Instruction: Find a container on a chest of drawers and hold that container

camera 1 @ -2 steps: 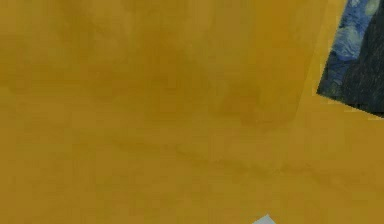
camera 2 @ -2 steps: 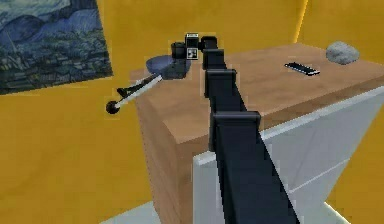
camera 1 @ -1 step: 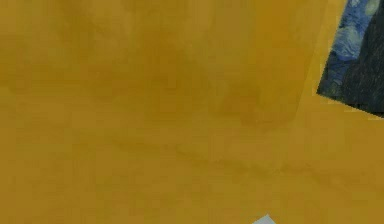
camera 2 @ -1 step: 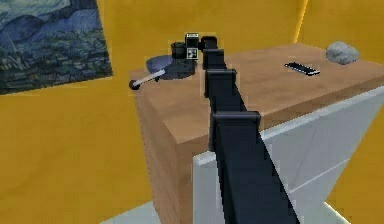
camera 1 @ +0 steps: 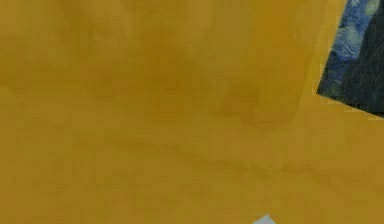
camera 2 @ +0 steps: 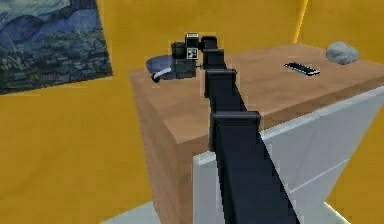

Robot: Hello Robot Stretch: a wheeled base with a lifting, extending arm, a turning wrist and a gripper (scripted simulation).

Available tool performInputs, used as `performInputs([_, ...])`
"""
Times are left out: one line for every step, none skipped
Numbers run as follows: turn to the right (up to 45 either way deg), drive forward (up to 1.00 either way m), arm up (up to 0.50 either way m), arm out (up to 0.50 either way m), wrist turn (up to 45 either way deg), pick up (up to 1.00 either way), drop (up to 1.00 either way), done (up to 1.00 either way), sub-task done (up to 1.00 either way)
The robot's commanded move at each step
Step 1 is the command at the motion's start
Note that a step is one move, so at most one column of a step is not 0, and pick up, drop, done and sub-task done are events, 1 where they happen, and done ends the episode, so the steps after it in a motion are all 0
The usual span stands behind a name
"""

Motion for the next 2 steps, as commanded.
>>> performInputs([0.0, 0.0, 0.0, 0.0, 0.0, 1.0, 0.0, 0.0, 0.0])
performInputs([0.0, 0.0, 0.0, 0.0, 0.0, 0.0, 0.0, 1.0, 0.0])
